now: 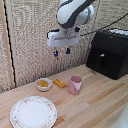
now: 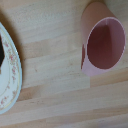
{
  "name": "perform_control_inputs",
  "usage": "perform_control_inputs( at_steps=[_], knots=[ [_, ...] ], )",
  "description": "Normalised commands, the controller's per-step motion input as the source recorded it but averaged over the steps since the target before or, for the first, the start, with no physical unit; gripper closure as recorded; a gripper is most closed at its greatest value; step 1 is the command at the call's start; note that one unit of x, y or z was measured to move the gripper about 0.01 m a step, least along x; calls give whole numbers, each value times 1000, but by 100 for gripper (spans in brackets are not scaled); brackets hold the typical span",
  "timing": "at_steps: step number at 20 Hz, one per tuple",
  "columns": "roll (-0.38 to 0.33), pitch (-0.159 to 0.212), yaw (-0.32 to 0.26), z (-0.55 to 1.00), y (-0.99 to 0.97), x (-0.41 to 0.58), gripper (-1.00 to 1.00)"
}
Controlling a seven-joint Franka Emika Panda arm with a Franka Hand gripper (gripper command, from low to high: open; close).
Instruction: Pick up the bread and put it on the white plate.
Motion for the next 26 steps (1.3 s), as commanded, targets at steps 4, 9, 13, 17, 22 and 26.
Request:
perform_control_inputs(
  at_steps=[4,9,13,17,22,26],
  knots=[
    [29,1,92,-203,-342,532,-100],
    [23,27,138,-297,-465,507,-100],
    [6,145,130,-338,-381,215,-100],
    [-40,191,139,-427,-4,107,-100],
    [-66,103,144,-451,15,204,-100],
    [-50,17,156,-411,-74,359,-100]
  ],
)
